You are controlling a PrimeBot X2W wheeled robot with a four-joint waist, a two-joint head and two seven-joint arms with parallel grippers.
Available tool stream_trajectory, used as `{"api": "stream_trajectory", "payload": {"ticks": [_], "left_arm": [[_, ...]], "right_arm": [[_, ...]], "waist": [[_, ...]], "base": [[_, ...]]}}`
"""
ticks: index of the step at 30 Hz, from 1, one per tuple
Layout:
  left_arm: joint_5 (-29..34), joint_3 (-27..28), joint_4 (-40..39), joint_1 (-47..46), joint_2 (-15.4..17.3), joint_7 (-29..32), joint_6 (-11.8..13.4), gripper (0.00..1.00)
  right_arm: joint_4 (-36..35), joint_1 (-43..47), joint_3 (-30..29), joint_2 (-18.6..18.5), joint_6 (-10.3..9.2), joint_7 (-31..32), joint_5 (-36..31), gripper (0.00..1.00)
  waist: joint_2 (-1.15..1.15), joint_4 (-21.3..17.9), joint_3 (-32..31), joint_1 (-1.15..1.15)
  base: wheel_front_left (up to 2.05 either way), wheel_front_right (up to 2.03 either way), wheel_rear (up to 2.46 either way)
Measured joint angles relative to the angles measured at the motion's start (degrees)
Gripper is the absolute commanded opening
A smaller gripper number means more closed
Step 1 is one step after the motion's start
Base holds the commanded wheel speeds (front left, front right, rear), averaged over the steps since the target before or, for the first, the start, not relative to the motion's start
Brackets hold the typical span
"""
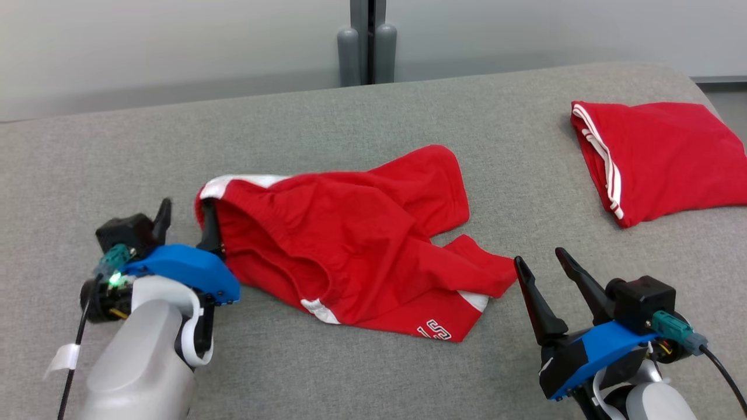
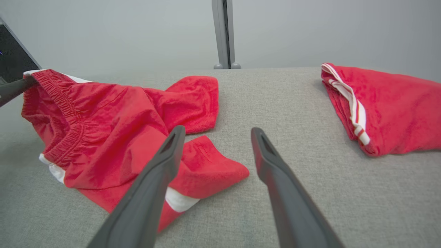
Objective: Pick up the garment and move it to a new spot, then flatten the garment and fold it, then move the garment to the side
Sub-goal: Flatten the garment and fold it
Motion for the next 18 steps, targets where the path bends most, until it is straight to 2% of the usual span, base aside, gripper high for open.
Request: {"api": "stream_trajectory", "payload": {"ticks": [2, 5, 7, 11, 15, 18], "left_arm": [[0.25, -1.31, -3.33, 0.03, 0.34, 1.00, -1.91, 1.00], [0.78, -4.75, -8.04, 0.64, -0.30, 7.32, -3.42, 1.00], [1.57, -6.20, -10.69, 1.36, -0.46, 10.82, -1.67, 1.00], [3.71, -7.31, -15.11, 3.12, 1.62, 15.78, 4.79, 1.00], [3.75, -7.68, -20.24, 7.08, 3.05, 19.44, 8.34, 1.00], [3.96, -7.44, -25.46, 10.20, 5.61, 21.02, 10.59, 1.00]], "right_arm": [[-0.05, 0.14, 0.04, 0.00, 0.00, 0.07, 0.00, 1.00], [-0.10, 0.81, 0.43, 0.07, 0.00, 0.31, 0.02, 1.00], [-0.08, 0.87, 0.85, 0.10, -0.01, 0.33, 0.27, 1.00], [0.14, 0.87, 1.51, 0.26, 0.00, 0.03, 0.81, 1.00], [0.35, 0.88, 1.04, 0.32, -0.01, -0.35, 0.87, 1.00], [0.47, 0.92, 0.66, 0.44, -0.01, -0.81, 0.88, 1.00]], "waist": [[0.00, 0.25, -0.60, 0.00], [0.00, 0.21, -1.23, -0.01], [0.00, -0.23, -1.41, -0.01], [0.00, -1.94, -1.32, 0.00], [0.00, -3.79, -0.99, 0.00], [0.00, -4.77, -0.72, 0.00]], "base": [[0.00, 0.00, 0.00], [0.00, 0.00, 0.00], [0.00, 0.00, 0.00], [0.00, 0.00, 0.00], [0.00, 0.00, 0.00], [0.00, 0.00, 0.00]]}}
